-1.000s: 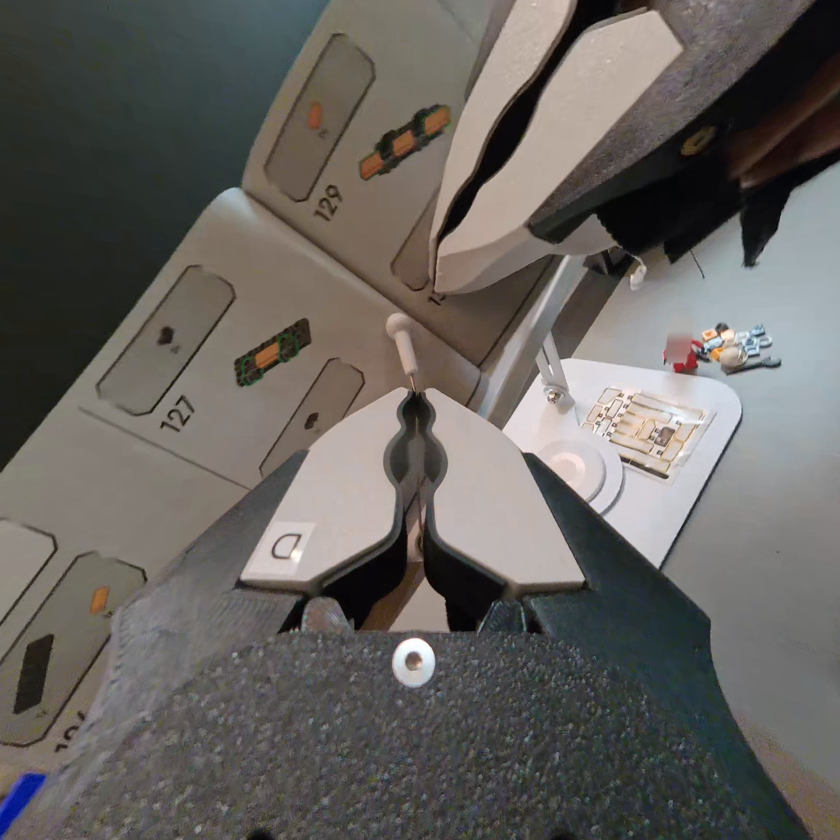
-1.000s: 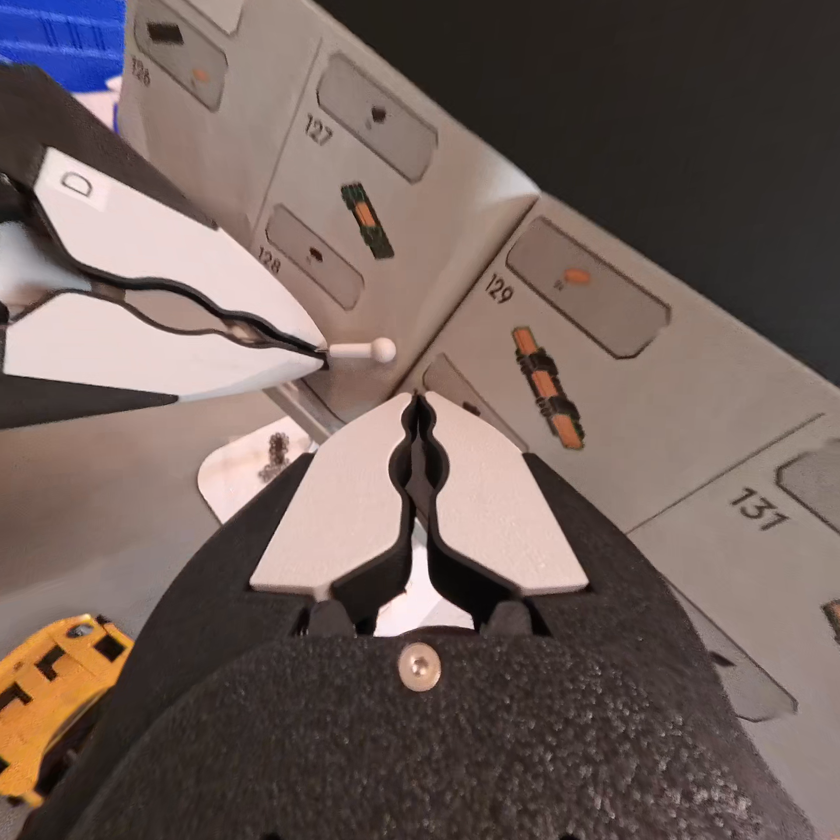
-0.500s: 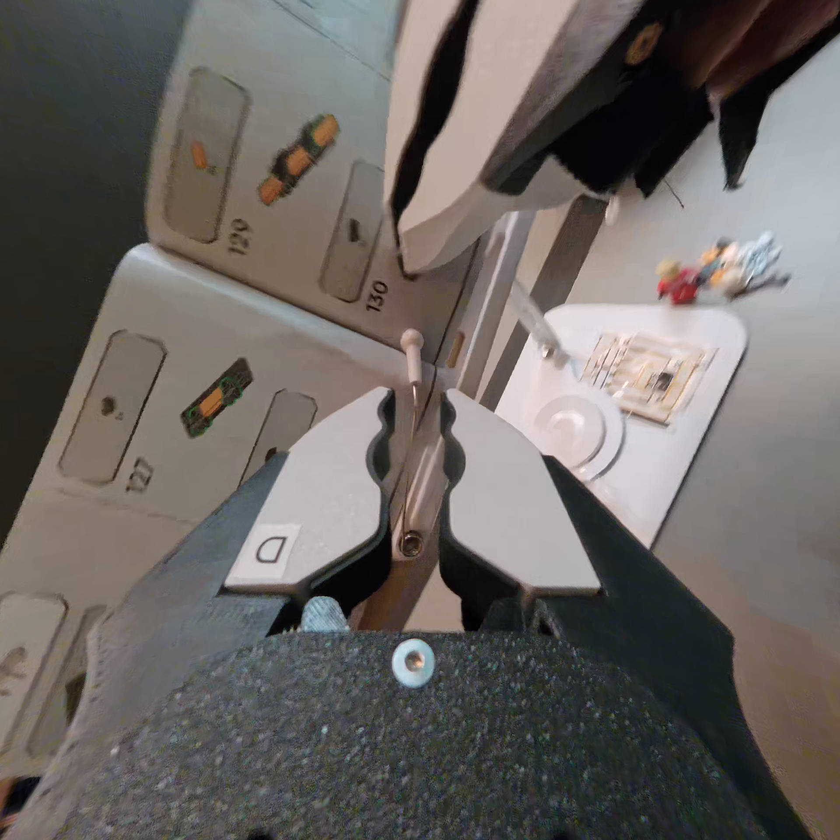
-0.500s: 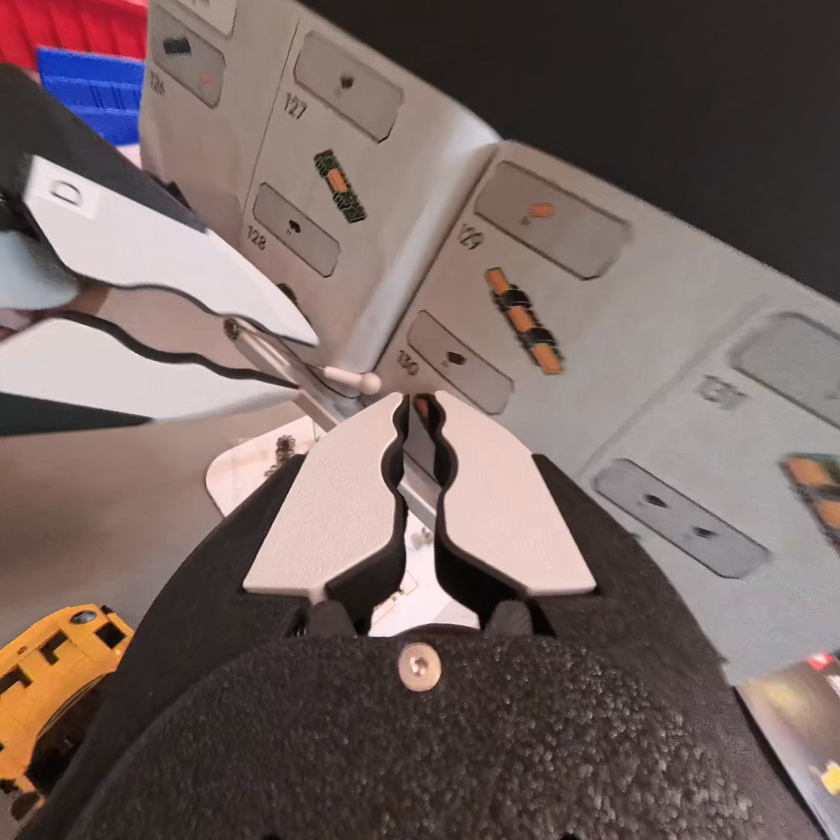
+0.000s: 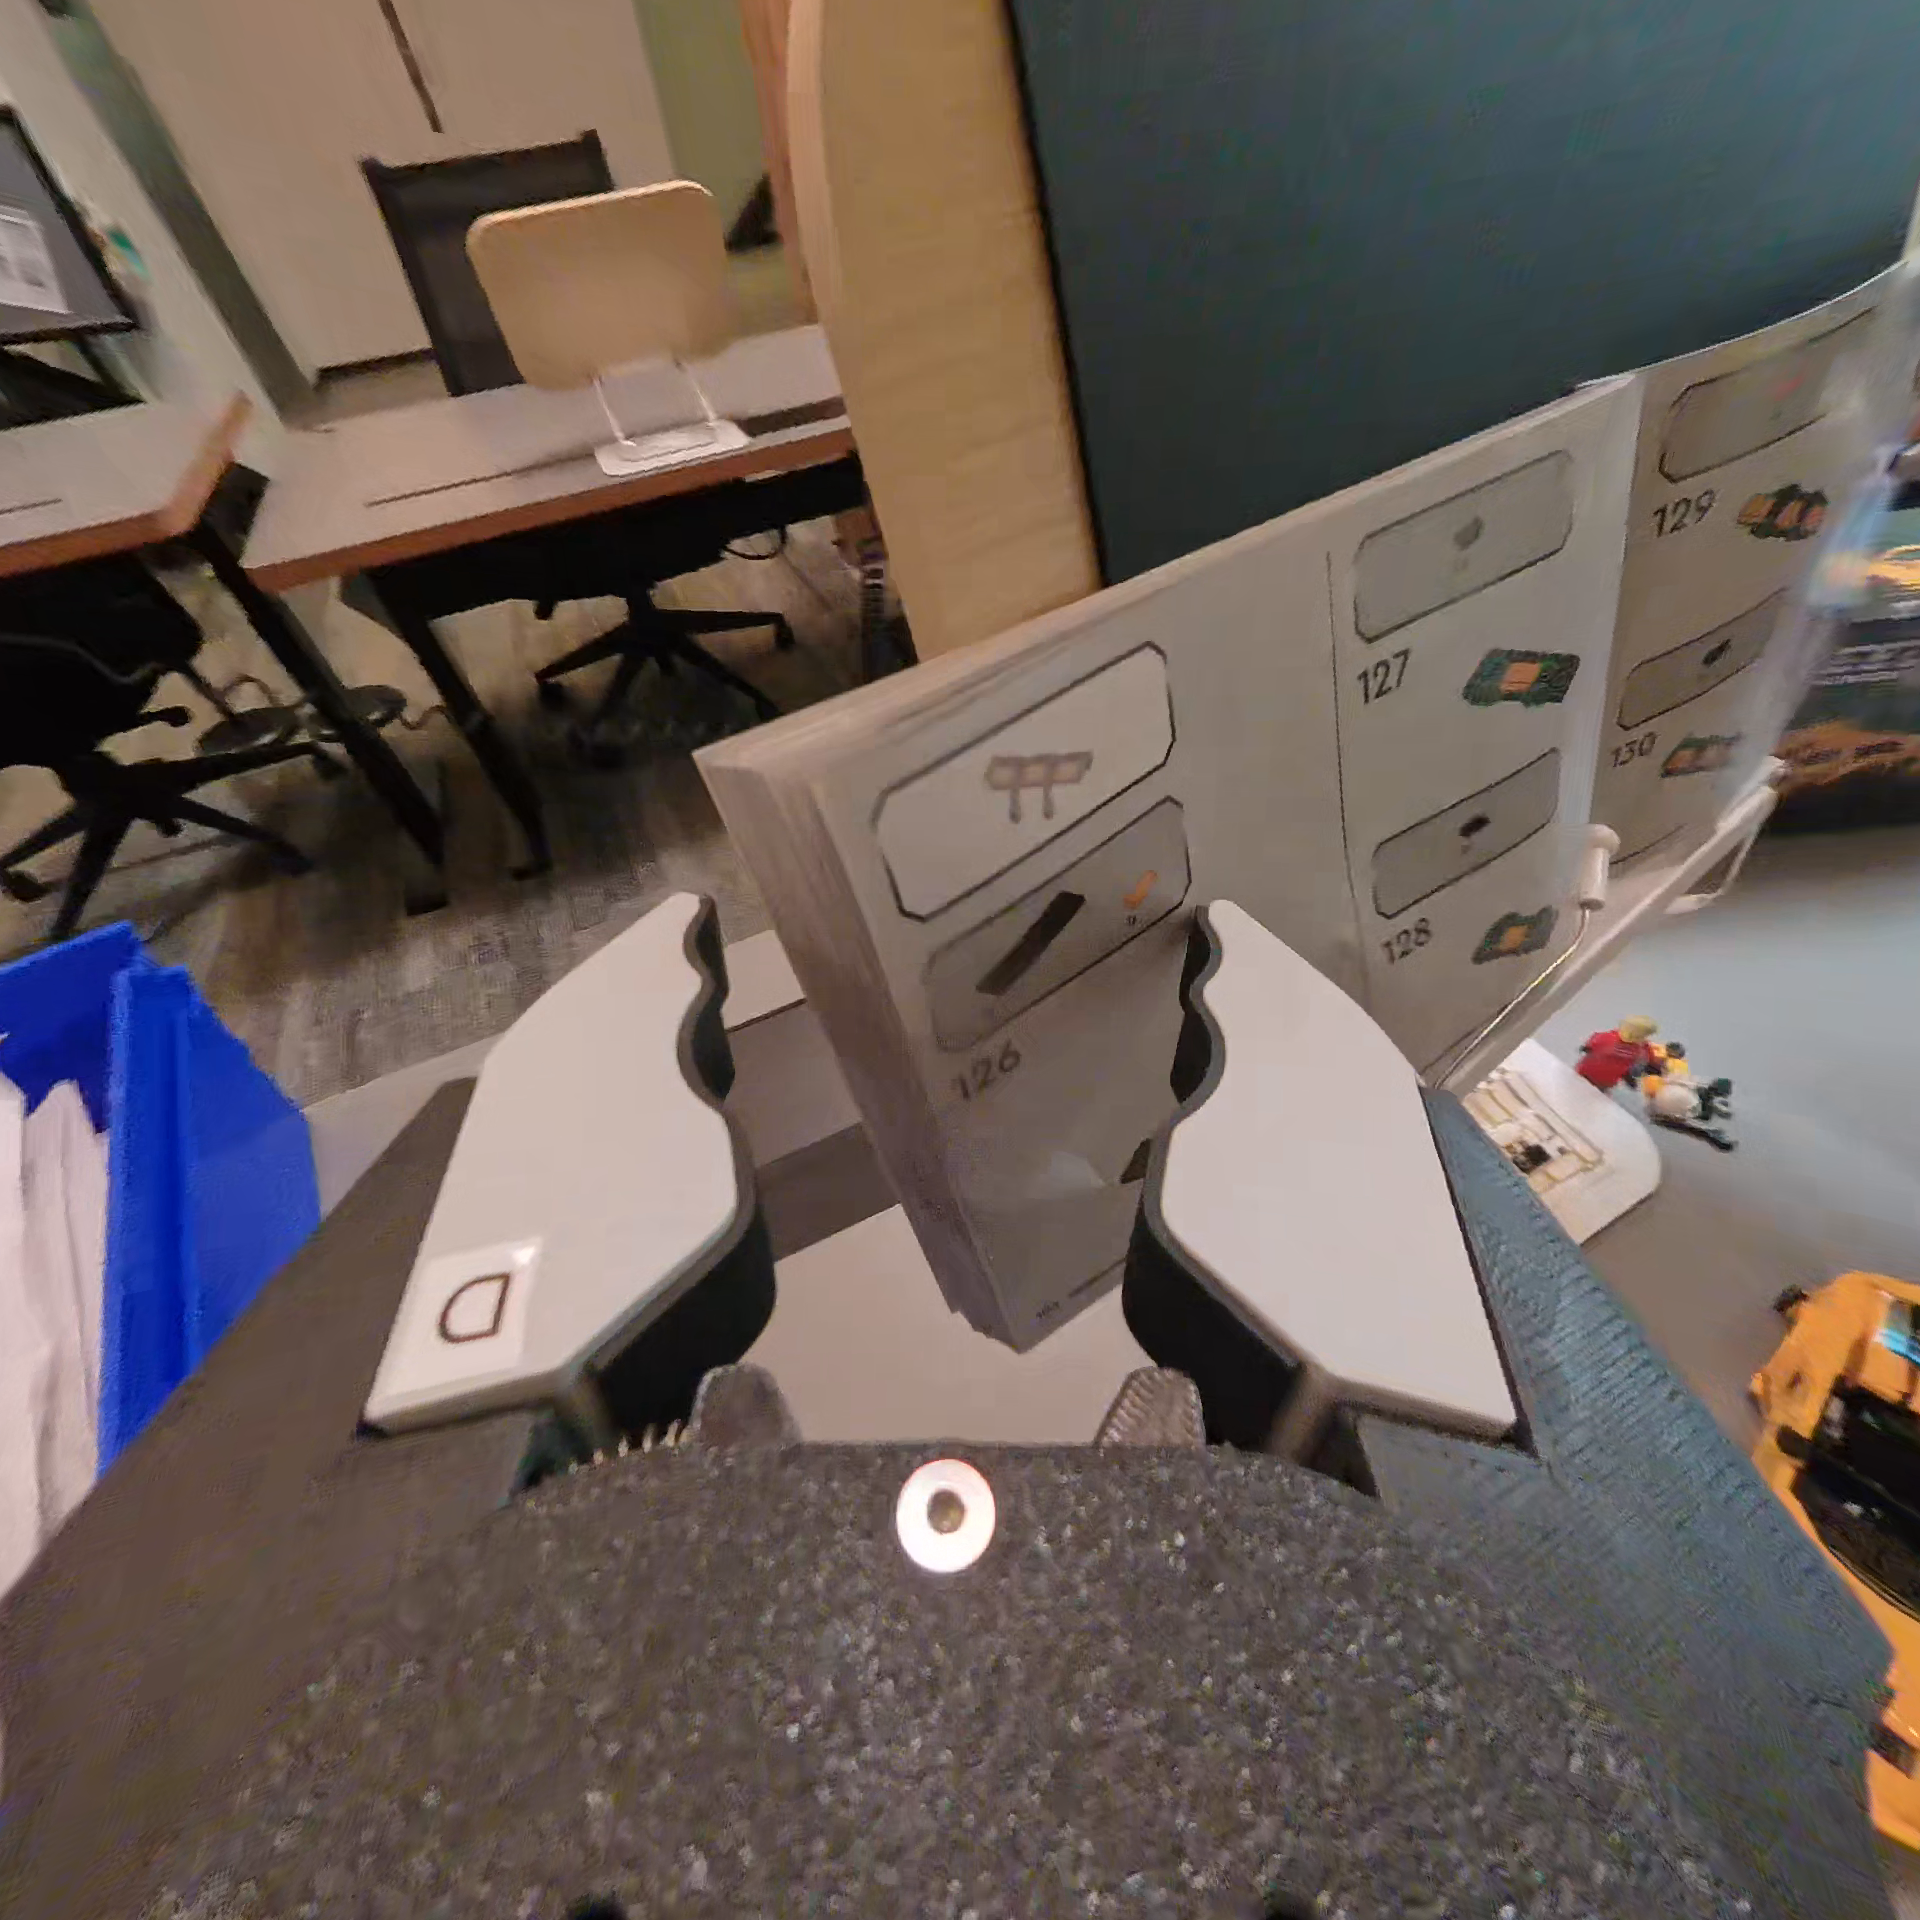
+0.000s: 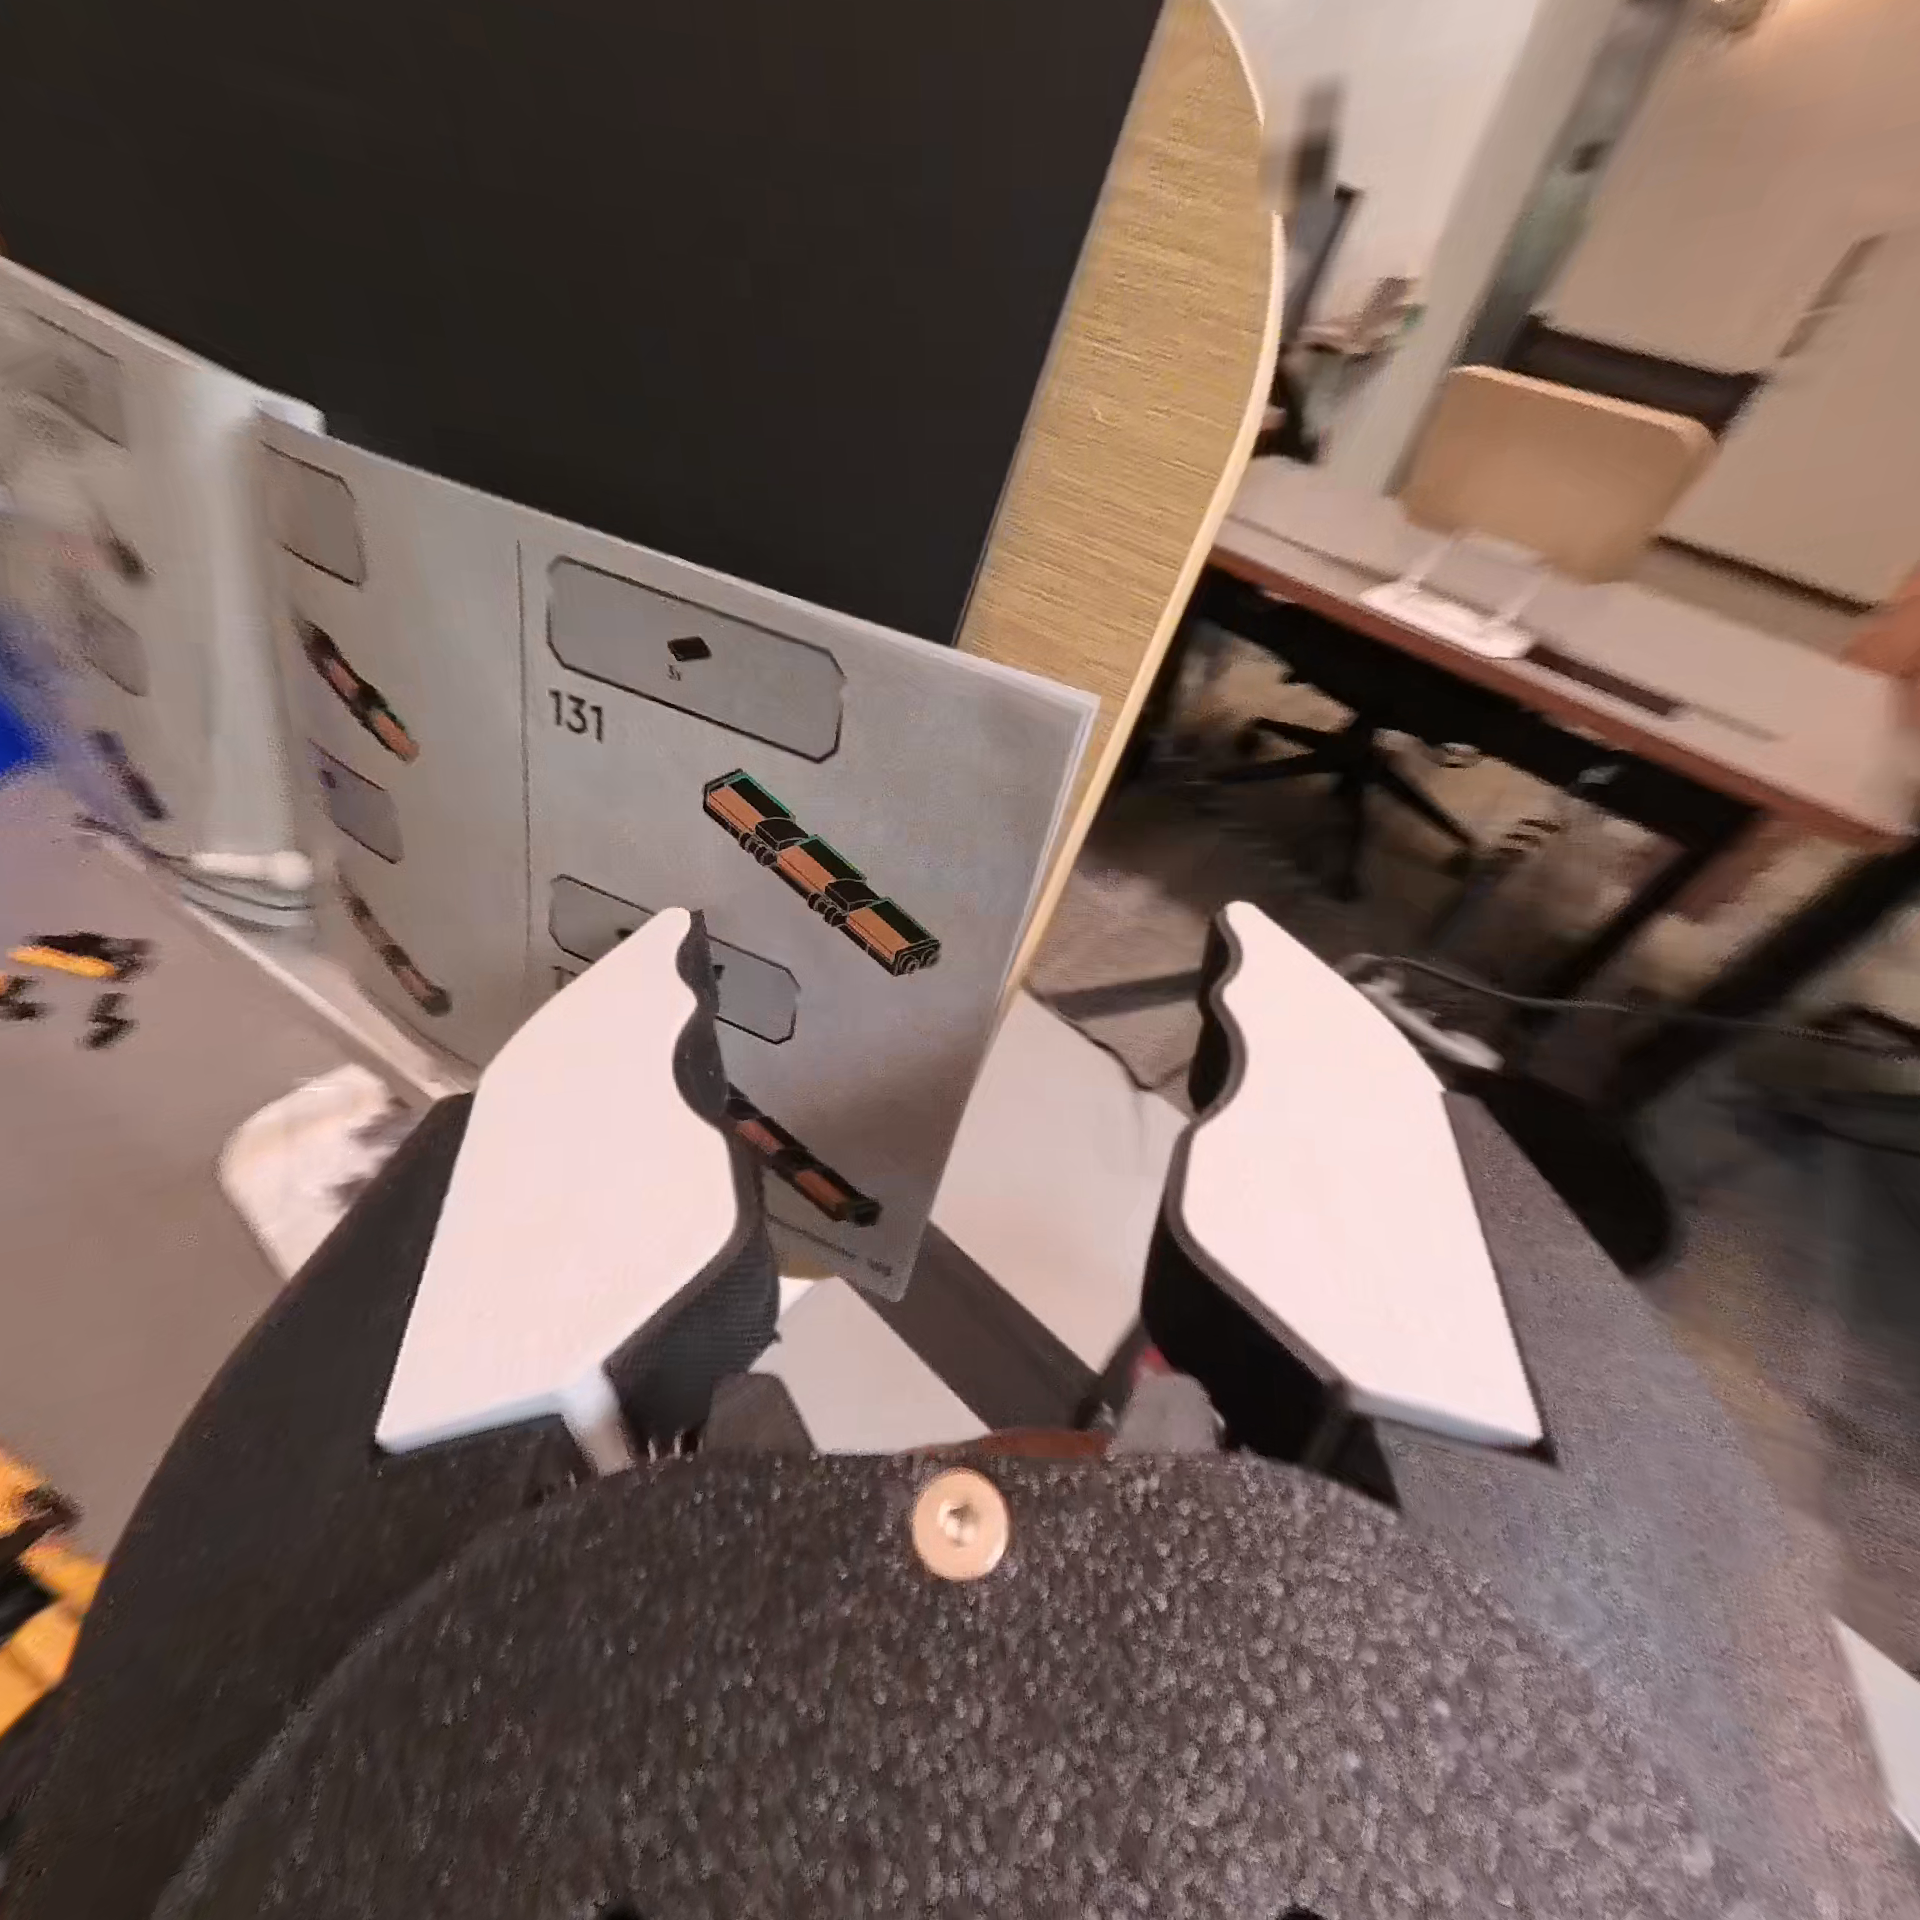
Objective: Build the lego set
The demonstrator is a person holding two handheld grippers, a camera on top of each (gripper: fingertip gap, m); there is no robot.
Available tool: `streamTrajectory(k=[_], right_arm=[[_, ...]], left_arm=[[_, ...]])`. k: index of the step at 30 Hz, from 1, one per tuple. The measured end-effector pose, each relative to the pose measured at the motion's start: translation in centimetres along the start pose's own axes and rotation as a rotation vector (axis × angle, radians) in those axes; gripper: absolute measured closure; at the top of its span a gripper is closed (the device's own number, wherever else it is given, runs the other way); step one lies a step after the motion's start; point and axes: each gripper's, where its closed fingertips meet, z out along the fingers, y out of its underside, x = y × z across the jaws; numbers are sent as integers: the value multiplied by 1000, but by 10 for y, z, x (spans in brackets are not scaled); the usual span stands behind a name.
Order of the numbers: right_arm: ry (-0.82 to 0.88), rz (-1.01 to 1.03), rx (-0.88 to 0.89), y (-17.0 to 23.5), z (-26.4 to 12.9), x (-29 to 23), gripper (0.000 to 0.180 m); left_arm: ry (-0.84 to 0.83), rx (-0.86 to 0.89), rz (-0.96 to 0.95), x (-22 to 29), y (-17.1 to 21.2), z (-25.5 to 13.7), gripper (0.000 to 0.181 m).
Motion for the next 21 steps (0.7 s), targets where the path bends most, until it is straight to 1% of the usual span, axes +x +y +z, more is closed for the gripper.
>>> streamTrajectory(k=[3,6,7,8,9,10,11,13,15,17,21], right_arm=[[-194,90,4,2,8,-5,101],[-326,129,-17,7,12,-9,115],[-363,136,-15,7,13,-12,124],[-397,146,-11,7,13,-15,131],[-413,154,-5,7,13,-16,135],[-420,160,5,7,13,-15,139],[-429,174,17,7,12,-14,143],[-457,227,37,6,12,-13,148],[-496,284,42,5,10,-14,151],[-531,332,29,5,7,-15,154],[-583,443,3,5,3,-16,158]], left_arm=[[179,22,-65,5,-7,6,108],[340,31,-128,0,-12,9,110],[427,31,-158,4,-12,9,117],[486,42,-187,5,-13,9,120],[553,52,-202,8,-13,9,128],[637,69,-212,15,-14,6,142],[685,84,-216,19,-15,5,149],[750,105,-223,22,-17,3,162],[796,89,-289,21,-17,5,163],[847,60,-397,19,-18,8,164],[868,11,-551,14,-22,17,164]])
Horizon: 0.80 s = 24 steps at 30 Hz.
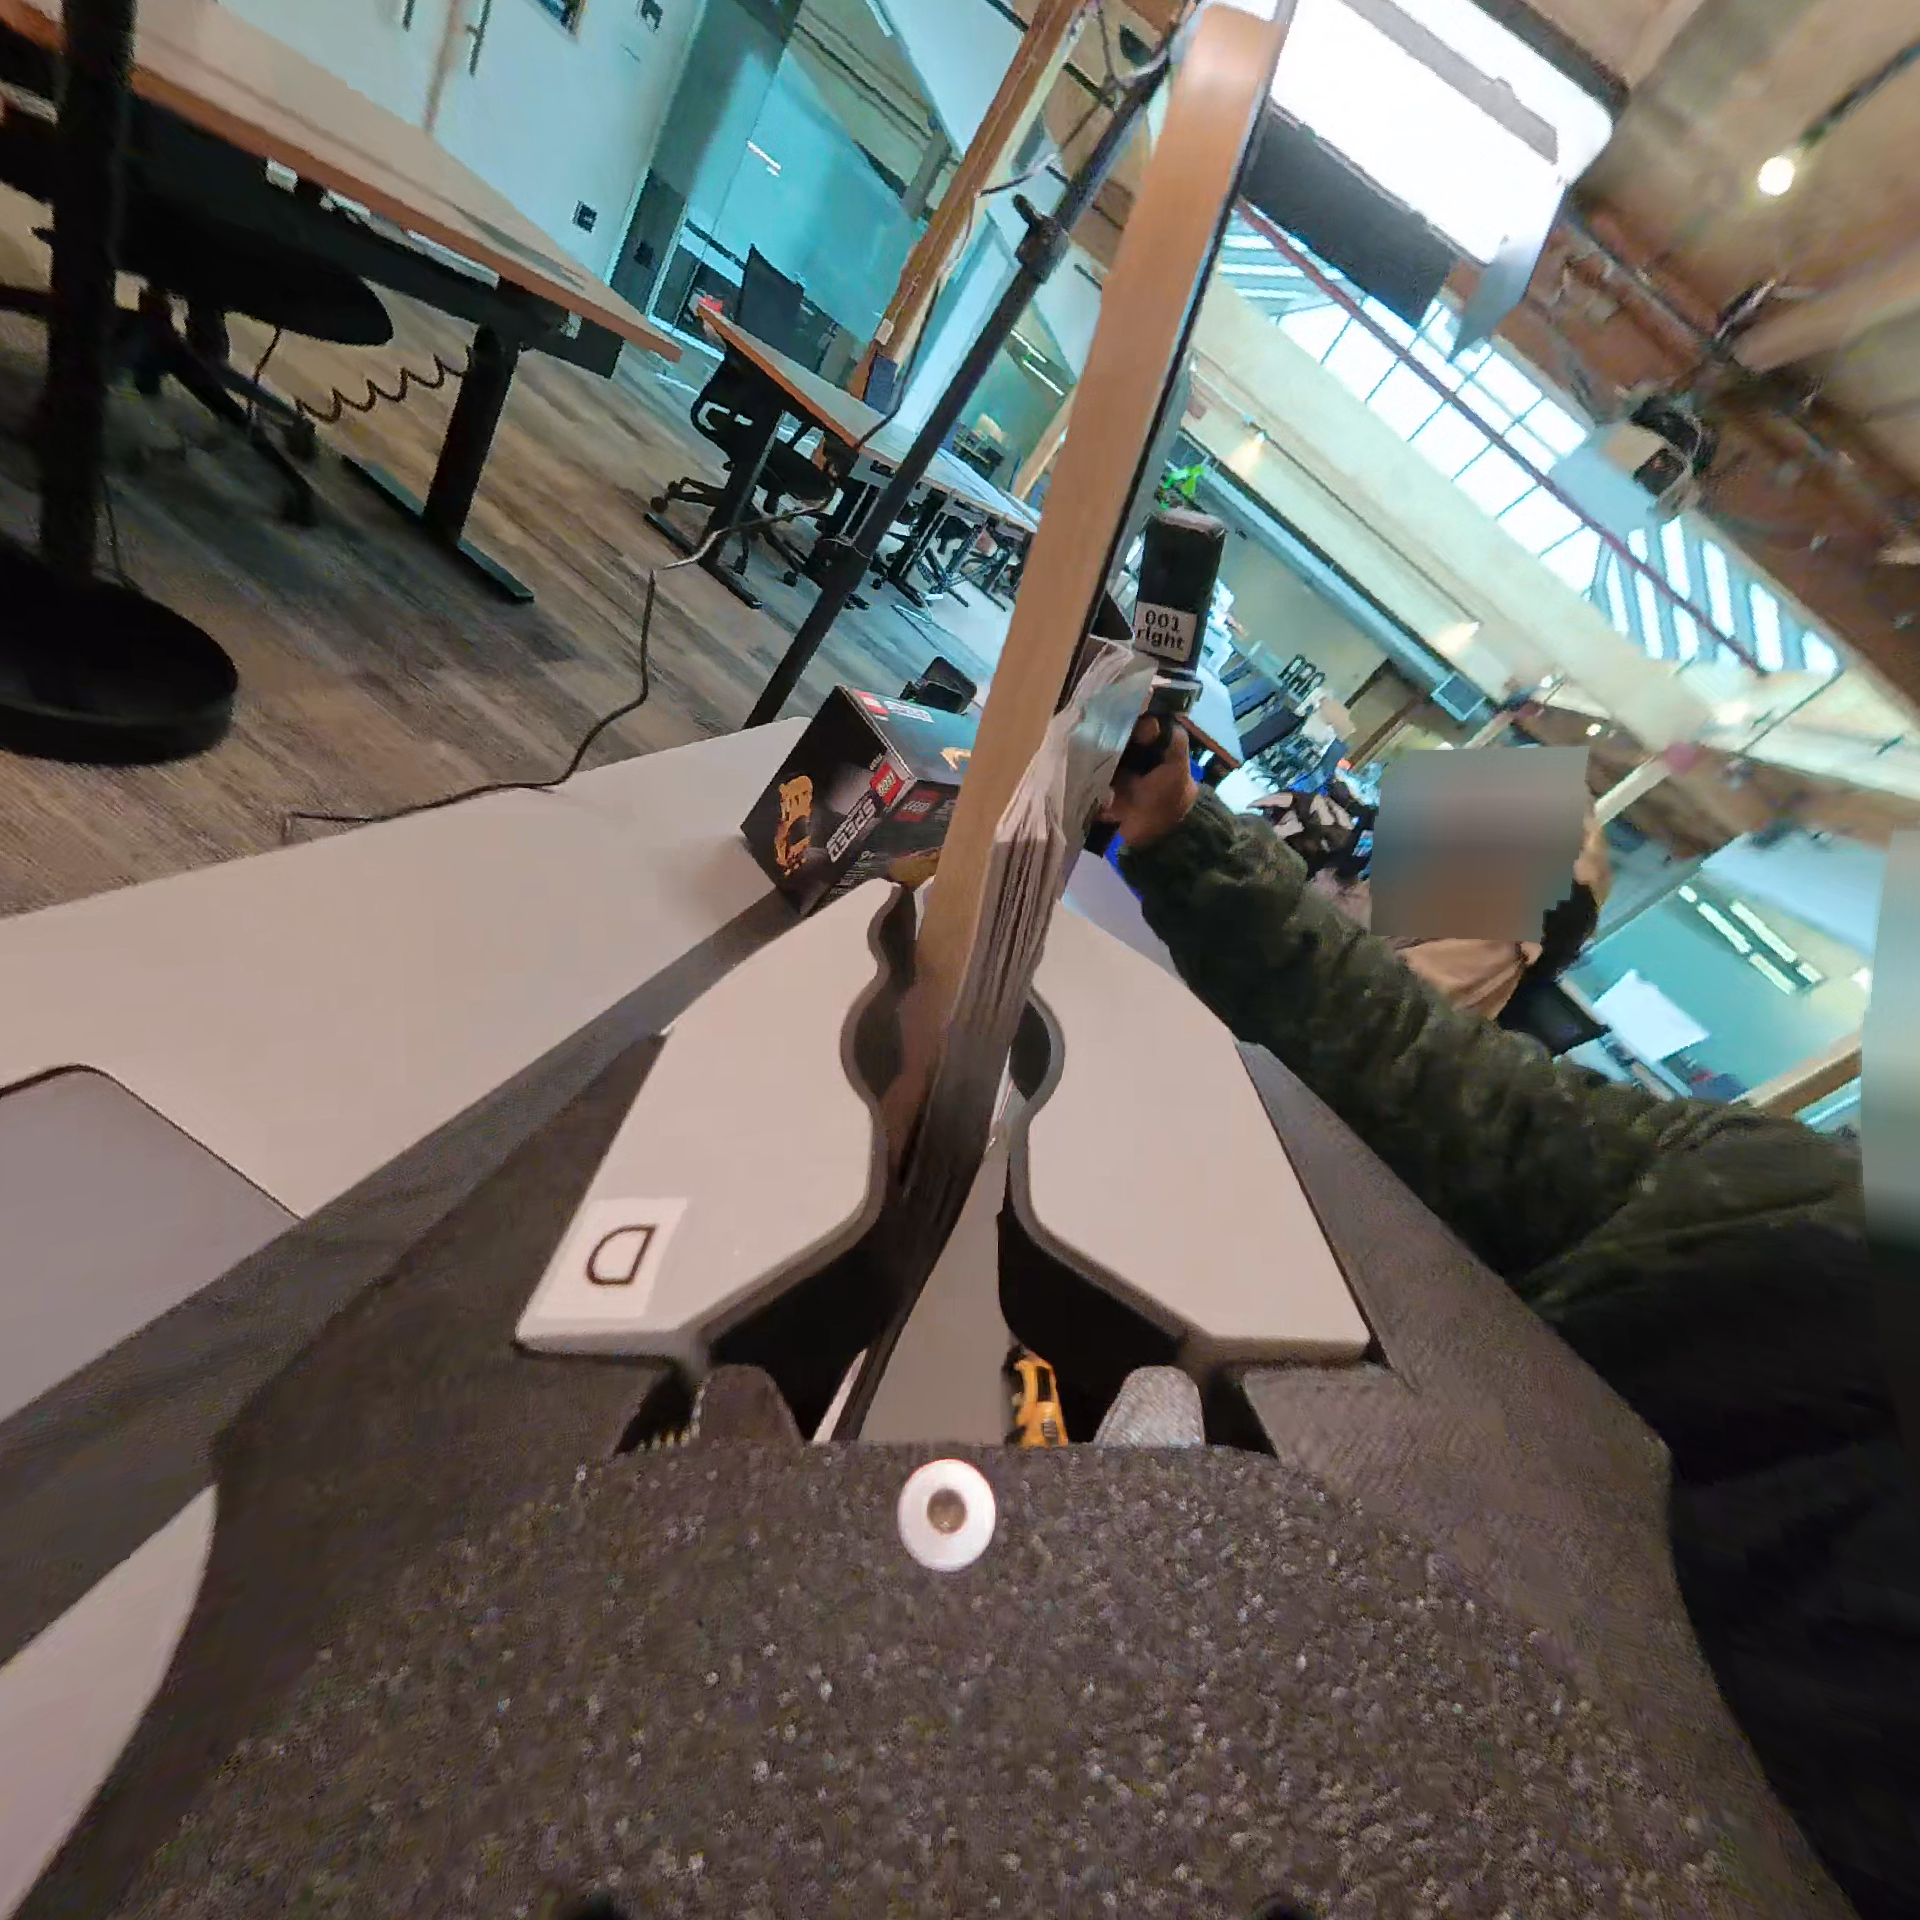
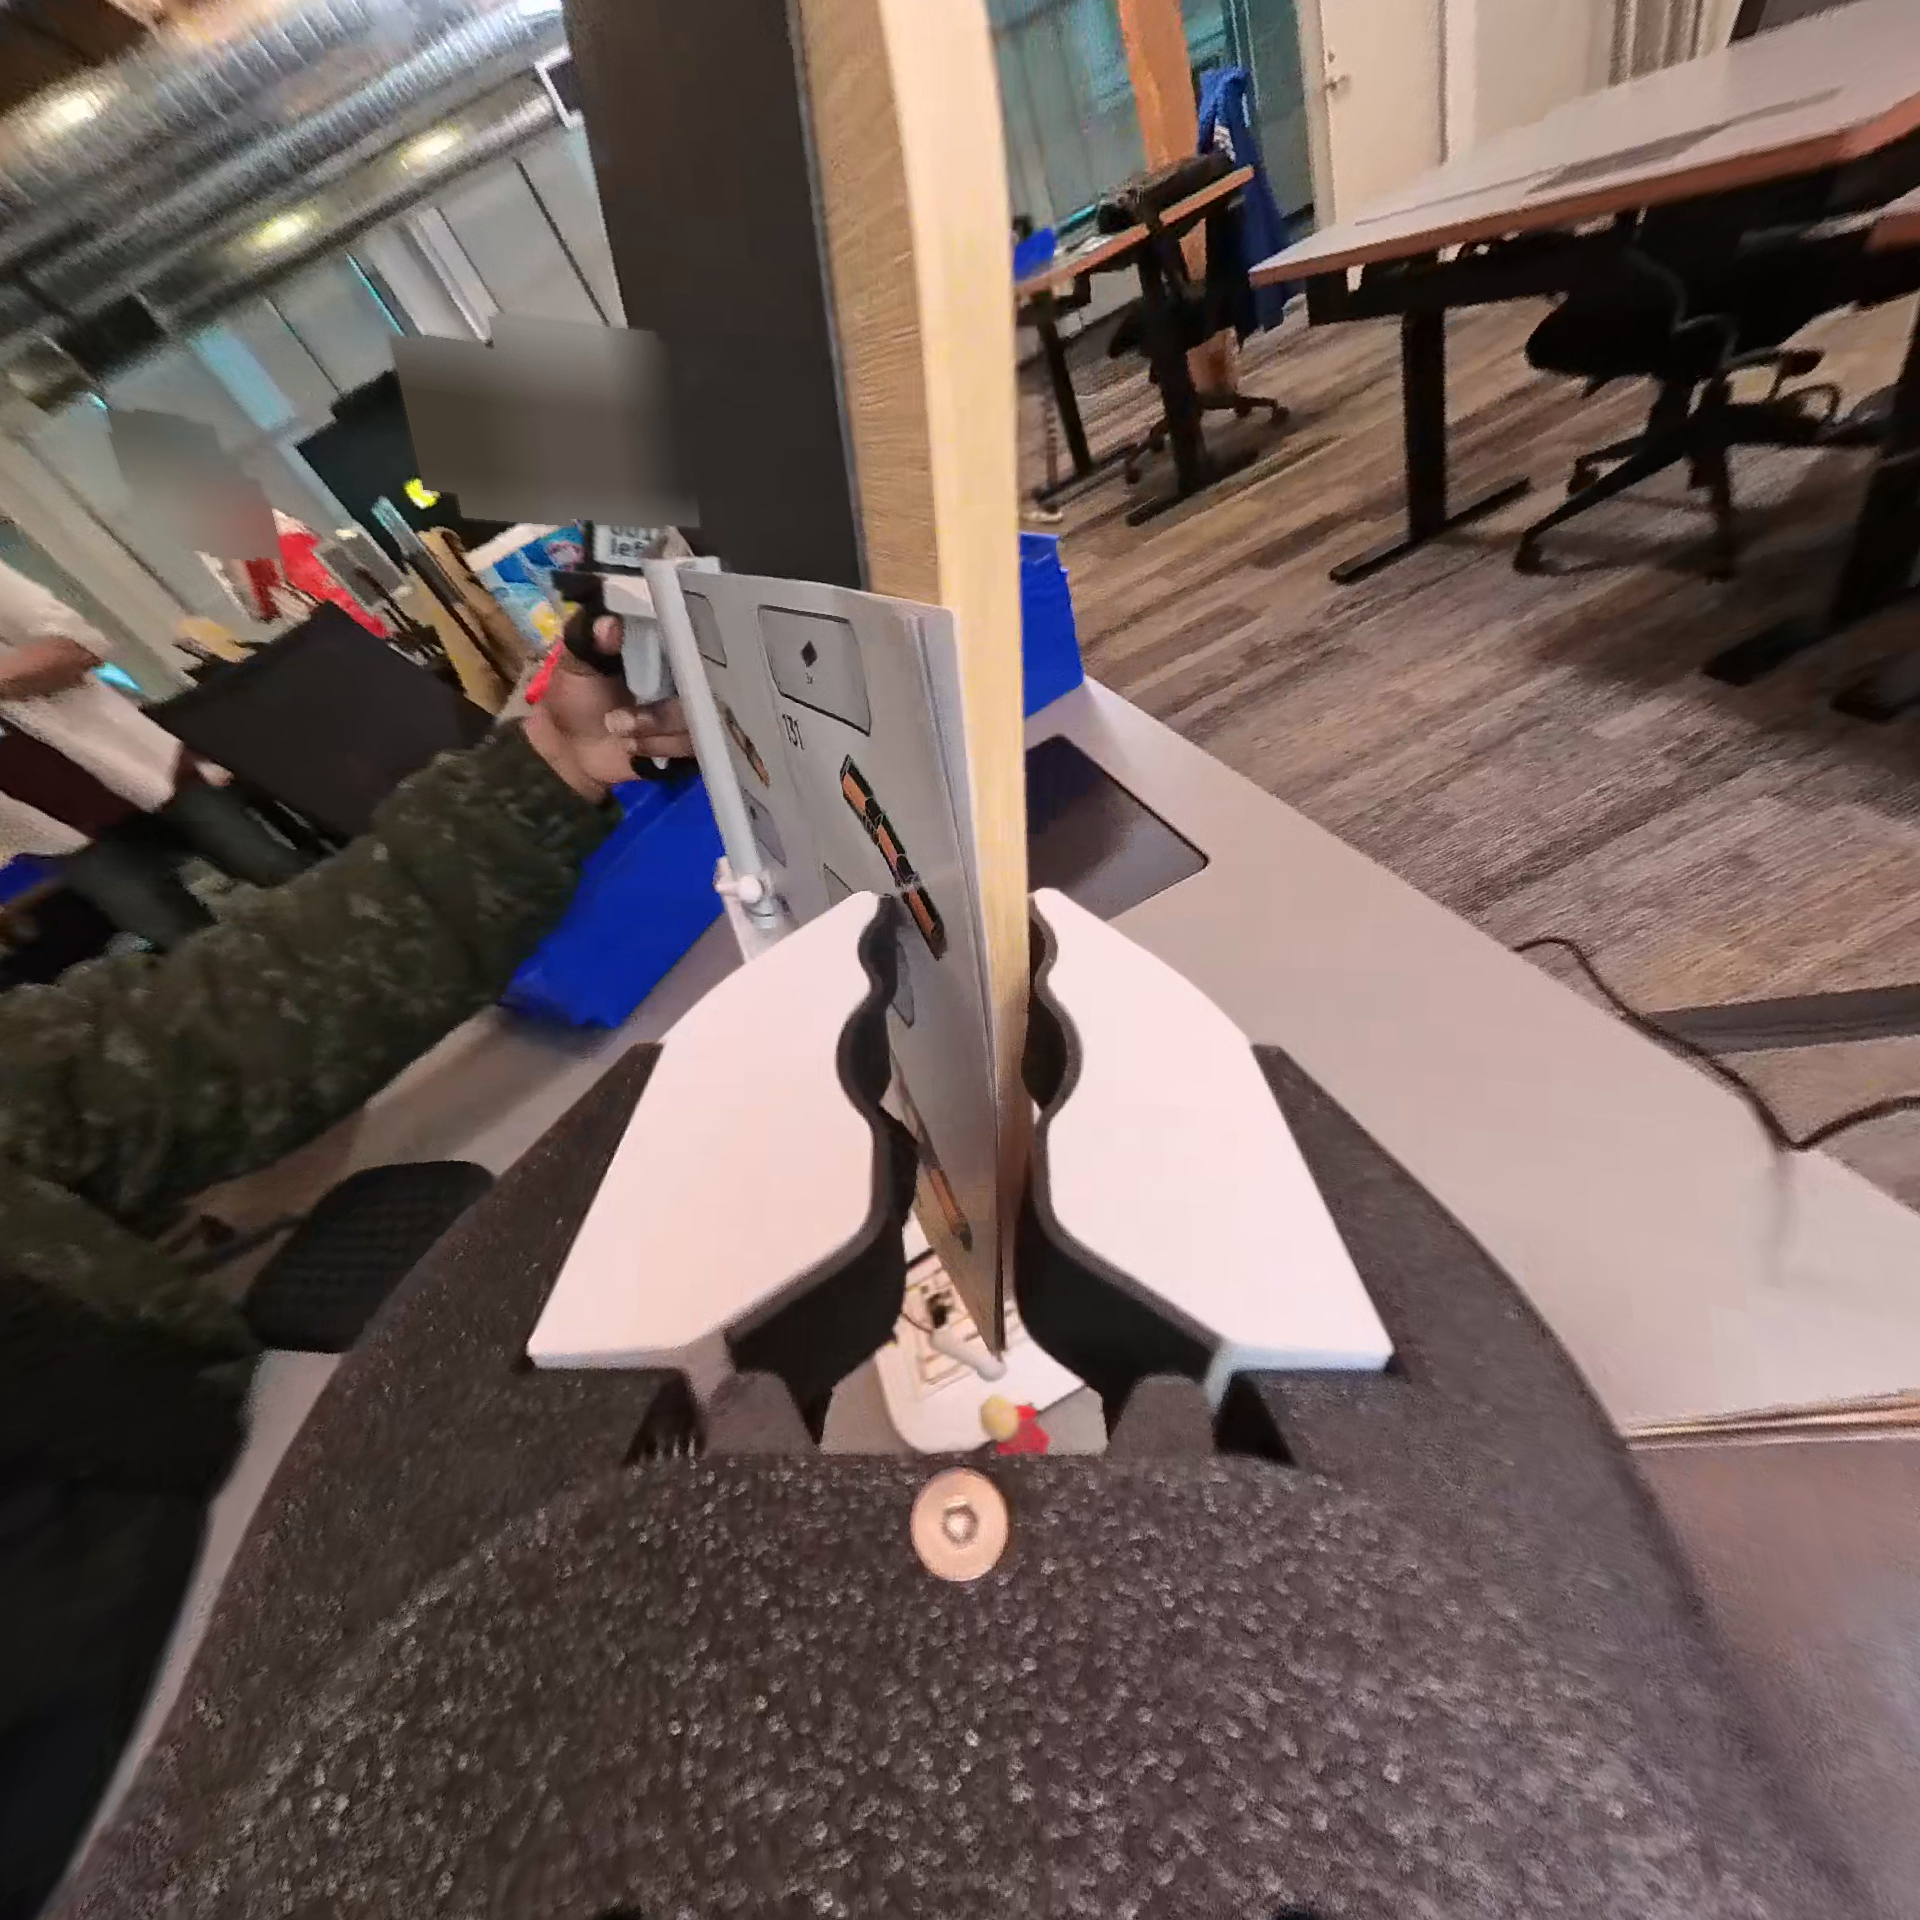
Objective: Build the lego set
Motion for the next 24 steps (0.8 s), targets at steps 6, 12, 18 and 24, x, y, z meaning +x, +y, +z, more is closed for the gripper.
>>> streamTrajectory(k=[6,12,18,24], right_arm=[[-17,90,-20,1,-3,-4,160],[-2,104,-10,2,-4,-7,160],[72,-51,12,8,-7,-16,159],[282,-232,45,9,-20,-14,145]], left_arm=[[10,-5,-208,-11,-9,4,162],[-3,-37,-211,-16,-13,7,162],[-67,-14,34,-8,-5,3,159],[-206,89,218,-3,-10,-10,146]])
